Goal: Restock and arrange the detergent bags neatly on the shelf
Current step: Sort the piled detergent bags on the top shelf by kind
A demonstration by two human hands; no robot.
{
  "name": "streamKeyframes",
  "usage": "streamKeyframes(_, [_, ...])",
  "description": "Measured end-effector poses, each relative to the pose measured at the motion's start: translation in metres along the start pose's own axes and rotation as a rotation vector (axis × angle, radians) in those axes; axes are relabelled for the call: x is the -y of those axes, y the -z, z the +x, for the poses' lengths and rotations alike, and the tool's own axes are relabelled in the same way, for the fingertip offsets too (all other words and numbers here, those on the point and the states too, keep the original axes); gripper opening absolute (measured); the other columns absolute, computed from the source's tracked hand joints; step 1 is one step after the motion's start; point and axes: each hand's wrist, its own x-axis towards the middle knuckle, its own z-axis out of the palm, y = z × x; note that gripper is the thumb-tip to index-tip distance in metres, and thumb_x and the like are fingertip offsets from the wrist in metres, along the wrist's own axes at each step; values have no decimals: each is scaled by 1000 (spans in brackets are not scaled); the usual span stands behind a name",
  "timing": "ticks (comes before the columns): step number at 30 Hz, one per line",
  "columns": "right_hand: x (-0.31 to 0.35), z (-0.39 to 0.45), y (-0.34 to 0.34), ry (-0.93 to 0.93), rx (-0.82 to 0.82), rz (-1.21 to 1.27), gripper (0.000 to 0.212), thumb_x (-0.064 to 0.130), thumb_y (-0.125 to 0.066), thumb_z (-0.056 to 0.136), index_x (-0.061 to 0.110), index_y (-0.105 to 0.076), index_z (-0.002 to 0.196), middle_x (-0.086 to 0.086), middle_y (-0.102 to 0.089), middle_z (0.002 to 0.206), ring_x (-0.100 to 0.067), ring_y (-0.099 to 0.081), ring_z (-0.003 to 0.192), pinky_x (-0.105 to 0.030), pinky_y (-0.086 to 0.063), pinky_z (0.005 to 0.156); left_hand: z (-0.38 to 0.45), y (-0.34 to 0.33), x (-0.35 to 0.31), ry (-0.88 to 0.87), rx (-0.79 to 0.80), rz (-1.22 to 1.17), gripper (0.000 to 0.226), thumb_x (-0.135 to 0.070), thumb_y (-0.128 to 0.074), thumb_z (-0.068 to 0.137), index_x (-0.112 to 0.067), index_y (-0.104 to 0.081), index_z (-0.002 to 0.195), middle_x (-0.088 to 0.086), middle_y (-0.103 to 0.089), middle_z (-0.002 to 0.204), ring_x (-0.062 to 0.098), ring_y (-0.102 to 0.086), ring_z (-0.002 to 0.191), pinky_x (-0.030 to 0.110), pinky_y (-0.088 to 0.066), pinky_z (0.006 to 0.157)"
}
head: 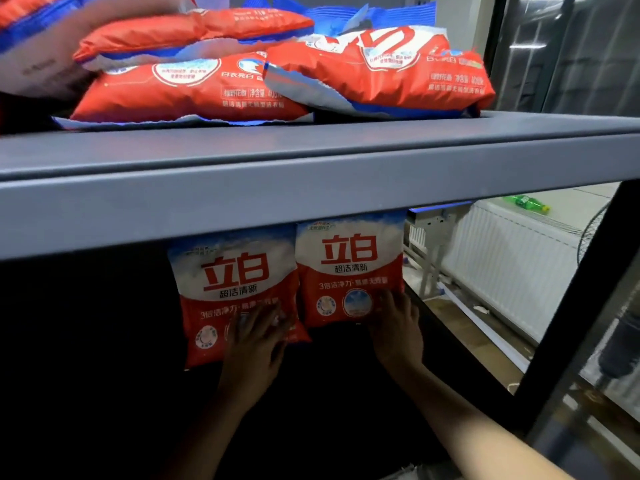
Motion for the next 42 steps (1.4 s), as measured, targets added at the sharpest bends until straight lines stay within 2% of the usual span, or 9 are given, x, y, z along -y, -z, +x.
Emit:
streamKeyframes(6, [-15, 34, 3, 156, 137, 152, 71, 23, -57, 91, 41, -17, 147, 1, -8, 159, -30, -21, 144, -54, -40, 105, 20, -2, -7, 133, 100, -52, 61, -29, -47, 94, -43, -14, 144, -7, -10, 157, 26, 9, 145, 52, 10, 111])
streamKeyframes(10, [-23, 32, 11, 224, 209, 101, 71, 29, -53, 93, 46, -10, 147, 5, -4, 160, -30, -19, 145, -57, -38, 106, 22, 13, -17, 180, 163, -76, 54, -37, -38, 98, -41, -15, 147, -9, 0, 158, 23, 16, 144, 48, 17, 110])
streamKeyframes(12, [-23, 25, 17, 204, 261, 69, 72, 35, -54, 92, 45, -9, 147, 3, -10, 159, -32, -22, 143, -56, -38, 105, 21, 21, -22, 204, 182, -118, 49, -38, -41, 97, -39, -28, 144, -12, -8, 156, 22, 6, 146, 46, 11, 113])
streamKeyframes(15, [-16, 13, 30, 158, 309, 91, 70, 46, -53, 90, 41, -15, 148, 1, -18, 158, -28, -24, 142, -54, -38, 107, 21, 38, -34, 269, 116, -223, 34, -30, -51, 94, -31, -49, 128, -10, -41, 142, 14, -32, 137, 41, -21, 115])
streamKeyframes(20, [1, -14, 64, 209, 305, 67, 57, 42, -50, 93, 34, -31, 146, 0, -35, 151, -25, -33, 139, -46, -34, 110, 18, 84, -66, 395, 108, -321, 25, -27, -50, 96, -26, -56, 120, -8, -60, 120, 7, -56, 108, 33, -44, 100])
streamKeyframes(30, [31, -81, 145, 322, 292, -5, 54, 42, -53, 92, 35, -36, 142, 5, -32, 152, -21, -30, 140, -40, -30, 114, -14, 194, -140, 500, 93, -274, 34, -42, -42, 96, -34, -49, 129, -9, -53, 132, 15, -50, 121, 28, -38, 103])
streamKeyframes(34, [40, -115, 177, 330, 329, -17, 37, 42, -53, 90, 23, -55, 121, -2, -61, 116, -19, -59, 102, -35, -52, 87, -36, 225, -162, 570, 86, -341, 27, -43, -46, 93, -29, -59, 112, -5, -64, 108, 16, -61, 96, 23, -47, 82])
streamKeyframes(36, [47, -129, 196, 390, 254, -14, 36, 48, -50, 90, 23, -57, 115, 1, -62, 107, -18, -59, 100, -32, -49, 85, -45, 242, -168, 574, 9, -308, 26, -45, -47, 89, -25, -63, 91, -7, -65, 86, 12, -61, 79, 29, -51, 76])
streamKeyframes(42, [77, -153, 243, 565, 43, 237, 20, 49, -57, 86, 34, -66, 95, 21, -65, 95, 1, -56, 98, -22, -46, 86, -47, 303, -180, 391, -396, -267, 21, -40, -51, 86, -27, -65, 74, -14, -64, 73, 4, -59, 67, 27, -46, 67])
